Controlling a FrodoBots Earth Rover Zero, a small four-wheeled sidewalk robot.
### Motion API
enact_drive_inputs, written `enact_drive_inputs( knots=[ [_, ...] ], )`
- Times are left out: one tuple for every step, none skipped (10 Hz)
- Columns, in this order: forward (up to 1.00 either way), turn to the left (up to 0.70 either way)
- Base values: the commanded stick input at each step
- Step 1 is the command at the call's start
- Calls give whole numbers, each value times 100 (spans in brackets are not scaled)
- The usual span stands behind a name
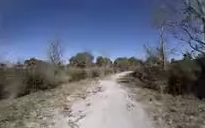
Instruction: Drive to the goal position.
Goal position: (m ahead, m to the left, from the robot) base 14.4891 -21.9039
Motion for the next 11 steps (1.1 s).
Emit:
enact_drive_inputs(
  knots=[
    [70, -3],
    [70, -5],
    [70, -8],
    [70, -12],
    [70, -10],
    [70, -3],
    [70, -1],
    [70, -4],
    [70, -9],
    [70, -12],
    [70, -11]
  ],
)
